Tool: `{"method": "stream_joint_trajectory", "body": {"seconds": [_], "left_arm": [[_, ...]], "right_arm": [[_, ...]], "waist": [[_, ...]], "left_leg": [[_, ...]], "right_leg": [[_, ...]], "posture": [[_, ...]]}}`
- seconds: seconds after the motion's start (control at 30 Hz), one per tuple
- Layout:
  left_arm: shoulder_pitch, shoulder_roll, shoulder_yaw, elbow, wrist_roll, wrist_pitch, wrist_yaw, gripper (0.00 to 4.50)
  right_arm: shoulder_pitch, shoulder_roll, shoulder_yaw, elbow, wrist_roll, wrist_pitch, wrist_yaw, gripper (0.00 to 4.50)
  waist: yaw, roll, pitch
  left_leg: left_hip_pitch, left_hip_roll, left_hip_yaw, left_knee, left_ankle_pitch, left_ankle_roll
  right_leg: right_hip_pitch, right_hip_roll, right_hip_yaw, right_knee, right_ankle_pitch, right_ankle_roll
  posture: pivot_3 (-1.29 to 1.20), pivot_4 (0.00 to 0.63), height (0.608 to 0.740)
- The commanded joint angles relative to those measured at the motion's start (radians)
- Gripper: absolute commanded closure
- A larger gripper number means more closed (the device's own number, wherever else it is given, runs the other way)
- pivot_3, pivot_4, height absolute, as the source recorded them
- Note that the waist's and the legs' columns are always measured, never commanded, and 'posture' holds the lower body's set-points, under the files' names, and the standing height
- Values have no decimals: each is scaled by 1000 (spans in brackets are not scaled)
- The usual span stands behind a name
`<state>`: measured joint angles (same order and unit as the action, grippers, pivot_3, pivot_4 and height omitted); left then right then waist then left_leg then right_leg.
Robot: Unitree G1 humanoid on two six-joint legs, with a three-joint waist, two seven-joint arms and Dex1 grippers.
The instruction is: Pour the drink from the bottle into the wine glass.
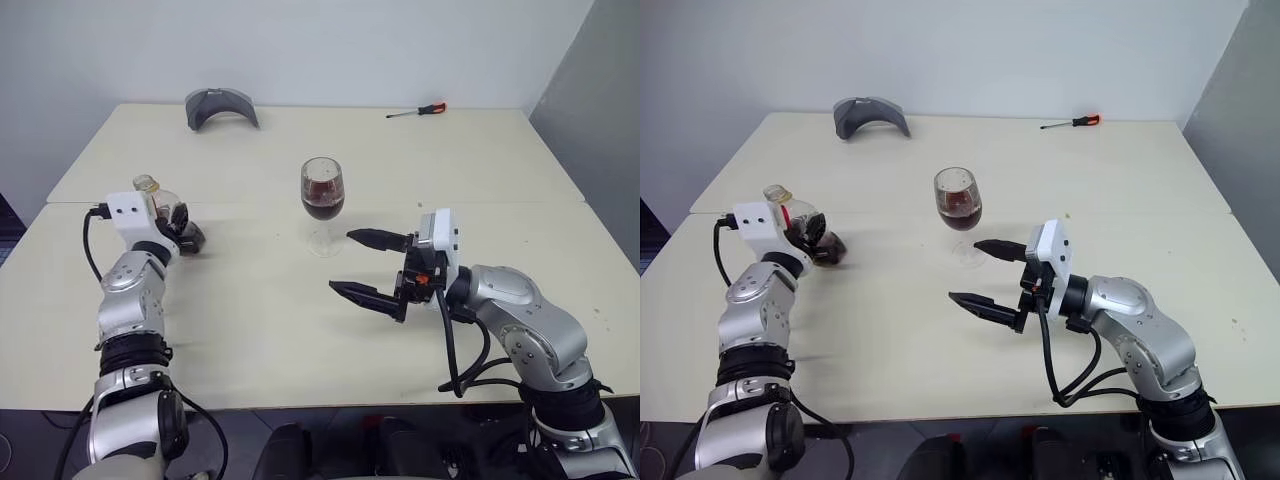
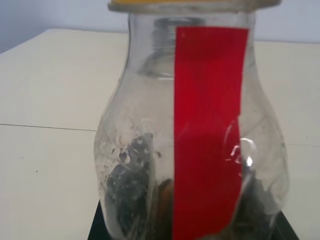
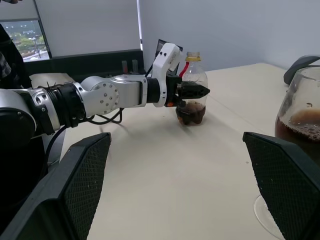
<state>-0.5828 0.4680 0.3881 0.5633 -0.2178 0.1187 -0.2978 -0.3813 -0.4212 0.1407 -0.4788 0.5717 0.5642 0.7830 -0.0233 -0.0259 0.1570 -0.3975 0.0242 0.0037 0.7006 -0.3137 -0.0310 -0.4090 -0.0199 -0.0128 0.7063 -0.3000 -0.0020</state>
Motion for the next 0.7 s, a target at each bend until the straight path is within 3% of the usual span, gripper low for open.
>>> {"method": "stream_joint_trajectory", "body": {"seconds": [0.03, 0.27, 0.3, 0.57, 0.7], "left_arm": [[-11, 15, -18, 28, 11, -29, -5, 3363], [-8, 28, -30, 42, 7, -45, -10, 3363], [-9, 30, -31, 44, 5, -45, -10, 2674], [-14, 35, -30, 35, -9, -36, -24, 138], [2, 35, -28, 7, -12, -24, -22, 22]], "right_arm": [[-13, 1, -6, -32, 7, -14, -5, 0], [-22, 9, -2, -12, -14, -23, -21, 0], [-23, 10, -1, -9, -16, -25, -23, 0], [-42, 14, -4, 7, -22, -26, -26, 0], [-49, 12, -7, 13, -23, -28, -25, 0]], "waist": [[0, 0, 0], [0, 0, 0], [0, 0, 0], [-1, 0, 0], [-1, 0, 0]], "left_leg": [[0, 0, 0, 0, 0, 0], [0, 0, 0, 0, 0, 0], [0, 0, 0, 0, 0, 0], [0, 0, 0, 0, 0, 0], [0, 0, 0, 0, 0, 0]], "right_leg": [[0, 0, 0, 0, 0, 0], [0, 0, 0, 0, 0, 0], [0, 0, 0, 0, 0, 0], [0, 0, 0, 0, 0, 0], [0, 0, 0, 0, 0, 0]], "posture": [[0, 150, 740], [0, 150, 740], [0, 150, 740], [0, 150, 740], [0, 150, 740]]}}
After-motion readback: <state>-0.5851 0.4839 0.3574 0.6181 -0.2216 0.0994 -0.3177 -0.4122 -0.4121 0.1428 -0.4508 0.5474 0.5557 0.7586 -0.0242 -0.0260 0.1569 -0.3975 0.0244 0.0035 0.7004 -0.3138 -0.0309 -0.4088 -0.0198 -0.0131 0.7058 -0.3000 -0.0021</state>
